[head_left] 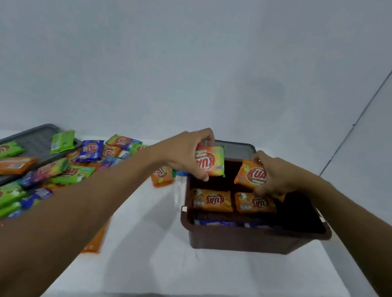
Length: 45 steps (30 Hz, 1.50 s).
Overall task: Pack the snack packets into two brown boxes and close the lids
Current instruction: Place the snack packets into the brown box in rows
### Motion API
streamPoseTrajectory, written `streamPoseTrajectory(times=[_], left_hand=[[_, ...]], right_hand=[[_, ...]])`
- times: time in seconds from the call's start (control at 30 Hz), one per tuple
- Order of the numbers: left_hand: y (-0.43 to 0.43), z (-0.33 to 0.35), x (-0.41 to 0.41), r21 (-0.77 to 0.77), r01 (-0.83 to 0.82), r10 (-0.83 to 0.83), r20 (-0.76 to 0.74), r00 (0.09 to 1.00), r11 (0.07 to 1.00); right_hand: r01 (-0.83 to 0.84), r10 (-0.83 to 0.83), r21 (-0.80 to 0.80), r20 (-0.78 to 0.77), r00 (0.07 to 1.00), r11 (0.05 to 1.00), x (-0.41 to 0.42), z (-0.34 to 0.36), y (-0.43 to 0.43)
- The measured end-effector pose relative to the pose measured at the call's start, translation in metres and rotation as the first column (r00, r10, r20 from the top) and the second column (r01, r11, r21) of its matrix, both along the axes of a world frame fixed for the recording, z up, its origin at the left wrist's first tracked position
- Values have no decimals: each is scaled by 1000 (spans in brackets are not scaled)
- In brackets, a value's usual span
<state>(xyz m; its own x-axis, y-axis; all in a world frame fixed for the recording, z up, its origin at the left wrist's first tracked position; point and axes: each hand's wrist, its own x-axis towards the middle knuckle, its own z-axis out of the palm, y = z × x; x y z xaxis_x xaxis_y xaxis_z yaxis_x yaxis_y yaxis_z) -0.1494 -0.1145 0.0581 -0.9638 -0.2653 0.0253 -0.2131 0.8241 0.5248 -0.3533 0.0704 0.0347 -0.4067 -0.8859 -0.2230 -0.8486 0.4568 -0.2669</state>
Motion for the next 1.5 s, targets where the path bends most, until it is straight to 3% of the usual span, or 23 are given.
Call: streamPoseTrajectory(times=[0.17,0.3,0.37,0.43,0.7,0.87,1.0,1.07,1.2,1.27,1.37,1.43,1.5], left_hand=[[32,-29,-48,-345,142,-75,200,977,928],[39,-65,-62,-620,241,38,401,915,747],[38,-72,-64,-676,234,76,394,916,699],[38,-74,-63,-717,234,64,362,930,656],[42,-75,-63,-737,292,26,387,922,609],[42,-77,-65,-685,370,48,508,860,628],[42,-78,-66,-713,374,66,506,860,593],[42,-77,-66,-686,363,70,516,853,631],[36,-63,-61,-502,287,50,556,830,816],[28,-58,-53,-435,251,-13,480,877,864],[6,-46,-36,-470,110,-50,137,989,876],[-17,-41,-25,-472,-21,-5,-53,999,881],[-43,-38,-16,-473,-123,70,-128,989,872]], right_hand=[[-98,109,70,-173,979,993,-23,-38,12],[-276,334,187,-535,776,943,-26,-55,14],[-307,378,222,-591,712,925,-27,-56,15],[-320,408,252,-570,714,913,-26,-55,14],[-276,369,260,-450,813,925,-28,-56,9],[-278,367,256,-433,824,926,-28,-57,10],[-285,377,257,-465,801,923,-28,-56,9],[-282,384,275,-467,796,919,-27,-56,8],[-281,389,297,-411,825,912,-25,-52,5],[-308,380,245,-348,857,919,-23,-43,-1],[-377,374,44,-274,886,925,-17,-19,-21],[-385,349,-103,-256,901,917,-14,-7,-39],[-371,319,-198,-250,914,907,-13,1,-59]])
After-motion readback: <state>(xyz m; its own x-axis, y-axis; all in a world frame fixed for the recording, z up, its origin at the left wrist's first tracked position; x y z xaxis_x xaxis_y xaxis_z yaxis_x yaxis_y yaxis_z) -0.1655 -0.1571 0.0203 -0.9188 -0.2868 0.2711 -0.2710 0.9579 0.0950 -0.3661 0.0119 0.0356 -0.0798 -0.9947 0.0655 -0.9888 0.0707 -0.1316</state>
